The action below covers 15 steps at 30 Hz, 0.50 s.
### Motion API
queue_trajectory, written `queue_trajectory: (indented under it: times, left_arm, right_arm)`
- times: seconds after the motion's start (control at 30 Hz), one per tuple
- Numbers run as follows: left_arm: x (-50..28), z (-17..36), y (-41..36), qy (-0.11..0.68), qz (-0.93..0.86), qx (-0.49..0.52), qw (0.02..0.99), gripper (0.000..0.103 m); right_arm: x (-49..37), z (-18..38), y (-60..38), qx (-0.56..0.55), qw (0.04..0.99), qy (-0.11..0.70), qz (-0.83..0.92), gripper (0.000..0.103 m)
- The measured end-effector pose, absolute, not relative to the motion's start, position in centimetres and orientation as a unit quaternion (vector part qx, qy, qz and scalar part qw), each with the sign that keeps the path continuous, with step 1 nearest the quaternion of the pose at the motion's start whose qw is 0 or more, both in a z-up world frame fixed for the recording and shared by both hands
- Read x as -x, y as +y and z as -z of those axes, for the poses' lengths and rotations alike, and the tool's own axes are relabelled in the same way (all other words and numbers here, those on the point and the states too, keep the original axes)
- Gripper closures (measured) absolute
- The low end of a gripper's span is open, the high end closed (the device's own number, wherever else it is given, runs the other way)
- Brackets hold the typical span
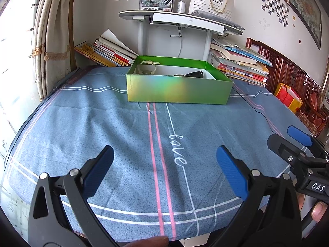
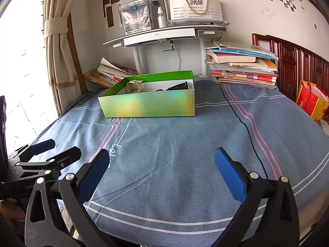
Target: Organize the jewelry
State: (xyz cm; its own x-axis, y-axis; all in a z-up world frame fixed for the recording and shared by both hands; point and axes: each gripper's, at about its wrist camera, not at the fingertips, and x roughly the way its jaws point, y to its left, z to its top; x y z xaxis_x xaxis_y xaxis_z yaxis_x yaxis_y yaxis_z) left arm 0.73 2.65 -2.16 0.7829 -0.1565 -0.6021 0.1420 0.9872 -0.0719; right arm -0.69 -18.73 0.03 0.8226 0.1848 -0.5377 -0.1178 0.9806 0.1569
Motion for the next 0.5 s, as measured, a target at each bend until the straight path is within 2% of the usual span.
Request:
queue_trajectory:
  times: [0.5]
  left_arm:
    - [-0.71, 2.00, 2.67, 0.321, 0.080, 0.010, 0.944, 0.004]
  right_arm:
    - [0.65, -0.13, -18.82, -0.057, 0.953, 0.285, -0.079, 0.003]
